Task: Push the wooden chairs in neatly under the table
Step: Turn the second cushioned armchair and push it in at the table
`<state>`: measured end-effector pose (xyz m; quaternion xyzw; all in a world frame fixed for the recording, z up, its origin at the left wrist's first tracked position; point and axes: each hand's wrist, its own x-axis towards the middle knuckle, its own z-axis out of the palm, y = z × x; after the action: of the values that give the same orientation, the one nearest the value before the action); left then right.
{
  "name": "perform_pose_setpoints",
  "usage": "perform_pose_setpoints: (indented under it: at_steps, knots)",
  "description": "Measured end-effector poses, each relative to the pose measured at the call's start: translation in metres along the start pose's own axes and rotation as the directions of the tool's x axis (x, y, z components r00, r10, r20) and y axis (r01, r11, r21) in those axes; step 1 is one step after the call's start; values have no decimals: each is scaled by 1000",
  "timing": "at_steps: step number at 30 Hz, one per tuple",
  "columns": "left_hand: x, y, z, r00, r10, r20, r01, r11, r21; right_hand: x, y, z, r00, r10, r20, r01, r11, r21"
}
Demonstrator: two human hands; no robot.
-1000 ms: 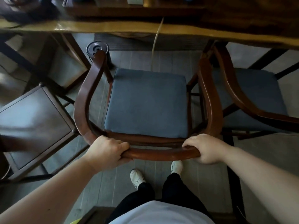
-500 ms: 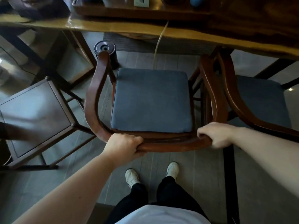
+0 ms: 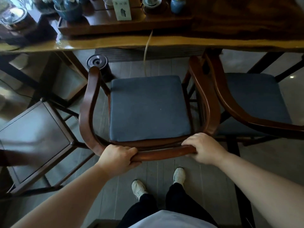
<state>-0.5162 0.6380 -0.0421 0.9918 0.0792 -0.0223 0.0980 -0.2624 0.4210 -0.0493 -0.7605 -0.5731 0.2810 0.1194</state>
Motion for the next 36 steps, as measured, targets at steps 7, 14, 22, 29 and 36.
perform_pose_setpoints:
  at_steps: [7, 14, 22, 29, 36]
  knots:
    - [1, -41, -19, 992, -88, 88, 84, 995, 47, 28, -28, 11, 998, -4, -69, 3, 1000, -14]
    - [6, -41, -8, 974, -199, 107, 198, 980, 18, 34, -19, -8, 995, -26, 92, 37, 993, -115]
    - [47, -17, -14, 999, 2, -53, 2, 997, 75, 34, 7, -38, 996, 74, 44, -70, 993, -97]
    - [52, -46, -17, 987, 158, -6, -155, 978, 139, 45, 3, -24, 997, 64, -52, -67, 996, -65]
    - [50, -81, -30, 958, -145, 248, 93, 973, 211, 69, -22, -11, 988, 90, -122, -91, 996, -6]
